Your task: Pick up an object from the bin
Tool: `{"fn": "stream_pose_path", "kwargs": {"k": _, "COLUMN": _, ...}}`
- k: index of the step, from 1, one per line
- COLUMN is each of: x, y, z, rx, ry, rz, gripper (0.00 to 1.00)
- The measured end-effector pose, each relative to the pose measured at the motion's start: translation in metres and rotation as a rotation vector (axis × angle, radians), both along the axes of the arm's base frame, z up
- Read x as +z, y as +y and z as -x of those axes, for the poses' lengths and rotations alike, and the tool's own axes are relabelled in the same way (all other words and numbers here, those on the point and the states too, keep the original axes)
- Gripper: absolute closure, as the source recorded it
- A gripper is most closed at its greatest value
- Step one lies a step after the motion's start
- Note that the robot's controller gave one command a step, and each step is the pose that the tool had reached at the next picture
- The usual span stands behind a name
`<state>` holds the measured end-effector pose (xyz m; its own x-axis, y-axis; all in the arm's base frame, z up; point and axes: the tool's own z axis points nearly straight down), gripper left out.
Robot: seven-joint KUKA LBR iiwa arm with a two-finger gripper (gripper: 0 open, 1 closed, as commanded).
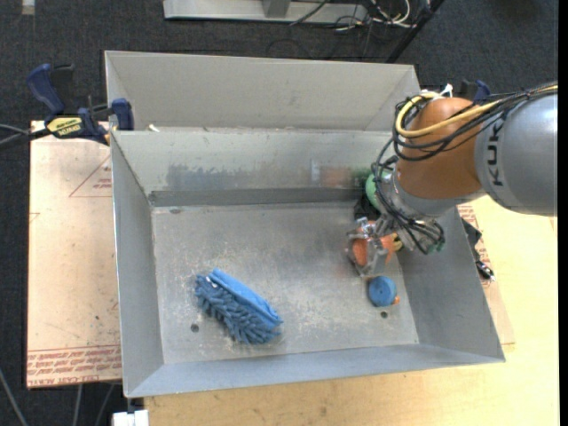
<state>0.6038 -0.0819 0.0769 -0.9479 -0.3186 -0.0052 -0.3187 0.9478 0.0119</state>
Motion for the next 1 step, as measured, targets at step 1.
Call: {"fn": "stream_pose_path", "kwargs": {"k": 1, "x": 0.0162, "y": -0.0263, "z": 0.0040, "rx": 0.135, "ry": -0.003, "rz": 0.006, "gripper": 1.00}}
